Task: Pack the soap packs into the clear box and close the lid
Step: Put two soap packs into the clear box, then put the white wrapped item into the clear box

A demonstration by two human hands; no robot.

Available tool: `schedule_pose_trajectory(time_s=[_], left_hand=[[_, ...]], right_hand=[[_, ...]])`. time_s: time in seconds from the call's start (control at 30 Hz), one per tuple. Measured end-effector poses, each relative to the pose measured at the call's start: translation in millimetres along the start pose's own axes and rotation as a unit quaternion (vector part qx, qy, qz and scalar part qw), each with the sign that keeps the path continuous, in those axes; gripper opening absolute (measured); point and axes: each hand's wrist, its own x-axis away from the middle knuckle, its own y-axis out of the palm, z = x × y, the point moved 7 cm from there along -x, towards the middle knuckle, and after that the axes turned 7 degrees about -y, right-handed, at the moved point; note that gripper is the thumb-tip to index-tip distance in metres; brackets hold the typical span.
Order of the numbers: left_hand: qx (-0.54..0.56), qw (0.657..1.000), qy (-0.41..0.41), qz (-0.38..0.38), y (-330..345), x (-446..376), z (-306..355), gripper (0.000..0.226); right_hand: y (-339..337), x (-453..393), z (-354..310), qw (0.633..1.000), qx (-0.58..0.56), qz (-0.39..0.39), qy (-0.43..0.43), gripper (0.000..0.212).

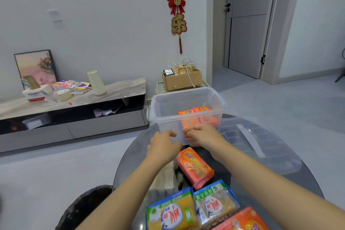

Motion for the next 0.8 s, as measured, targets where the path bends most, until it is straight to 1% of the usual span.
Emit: schedule_pose_trajectory(time_s=[0.07,0.1,0.2,0.27,0.3,0.37,0.43,0.5,0.57,0.63,0.73,0.8], left_hand=[[-0.102,0.993,-0.056,-0.015,13,8,-25,0.054],[-0.128,0.988,-0.079,-0.030,19,10,-36,0.059],[-0.121,0.980,-0.134,-0.081,33,17,-63,0.084],[-0.118,0.978,-0.148,-0.090,37,20,-70,0.098],[-0.117,0.979,-0.147,-0.080,36,20,-70,0.101],[-0.104,0.982,-0.143,-0.060,33,22,-68,0.099],[-0.073,0.985,-0.145,-0.051,30,24,-69,0.096],[-0.036,0.987,-0.152,-0.043,25,25,-72,0.098],[0.017,0.988,-0.151,-0.032,16,26,-73,0.089],[0.056,0.989,-0.132,-0.020,2,29,-68,0.074],[0.073,0.993,-0.093,-0.008,-22,34,-51,0.071],[0.100,0.992,-0.072,-0.008,-37,35,-37,0.064]], right_hand=[[9,14,15,0.999,-0.009,-0.014,0.038,0.028],[14,18,23,0.998,-0.014,-0.022,0.058,0.029],[27,29,44,0.992,-0.038,-0.037,0.118,0.035],[36,32,56,0.984,-0.074,-0.053,0.154,0.029],[40,34,60,0.981,-0.086,-0.061,0.165,0.024],[43,35,66,0.978,-0.104,-0.063,0.171,0.027],[43,36,69,0.976,-0.117,-0.063,0.173,0.033],[43,40,67,0.975,-0.123,-0.067,0.170,0.035],[41,43,60,0.977,-0.119,-0.076,0.161,0.037],[41,44,50,0.980,-0.104,-0.097,0.136,0.039],[43,47,30,0.983,-0.084,-0.136,0.095,0.039],[39,45,14,0.985,-0.102,-0.126,0.061,0.035]])
